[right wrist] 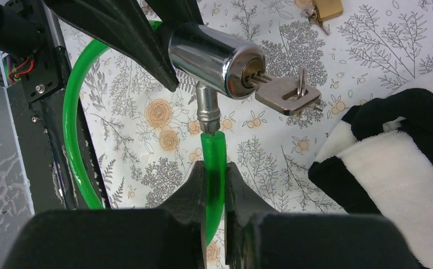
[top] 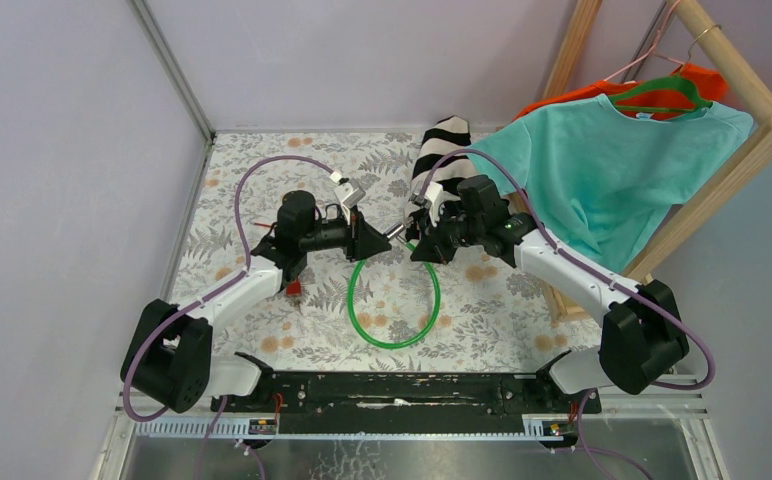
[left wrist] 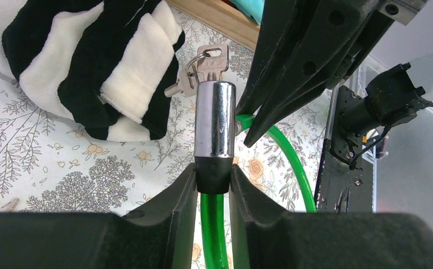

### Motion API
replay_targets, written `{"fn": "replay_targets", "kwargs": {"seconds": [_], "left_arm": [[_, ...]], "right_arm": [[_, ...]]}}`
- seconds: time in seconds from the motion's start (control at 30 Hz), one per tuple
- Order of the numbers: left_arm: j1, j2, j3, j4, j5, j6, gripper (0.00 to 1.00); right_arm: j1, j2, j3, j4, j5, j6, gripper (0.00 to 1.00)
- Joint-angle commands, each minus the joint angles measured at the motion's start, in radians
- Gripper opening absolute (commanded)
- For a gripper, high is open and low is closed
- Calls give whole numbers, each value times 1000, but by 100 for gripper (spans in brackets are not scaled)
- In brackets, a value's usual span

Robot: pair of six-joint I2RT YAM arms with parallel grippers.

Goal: Lock with the key
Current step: Lock the lock.

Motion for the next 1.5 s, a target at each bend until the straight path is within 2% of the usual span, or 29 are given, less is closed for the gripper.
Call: {"fn": "replay_targets", "kwargs": {"seconds": [0.0,0.23,0.57,0.7,1.03,1.47], "left_arm": [[-8,7,-5,94,-17,15,0],[-13,20,-22,128,-81,10,0],[-23,15,-50,154,-36,65,3],[-24,21,-67,213,45,52,8],[-22,32,-62,229,95,33,18],[-1,18,-62,281,134,-17,46]], "right_arm": [[12,-4,91,69,-51,38,0],[12,55,157,123,-43,34,0],[12,59,150,91,-71,-164,0],[12,34,127,52,-78,-237,0],[12,-4,66,2,-124,-347,0],[12,-27,16,-35,-145,-441,0]]}}
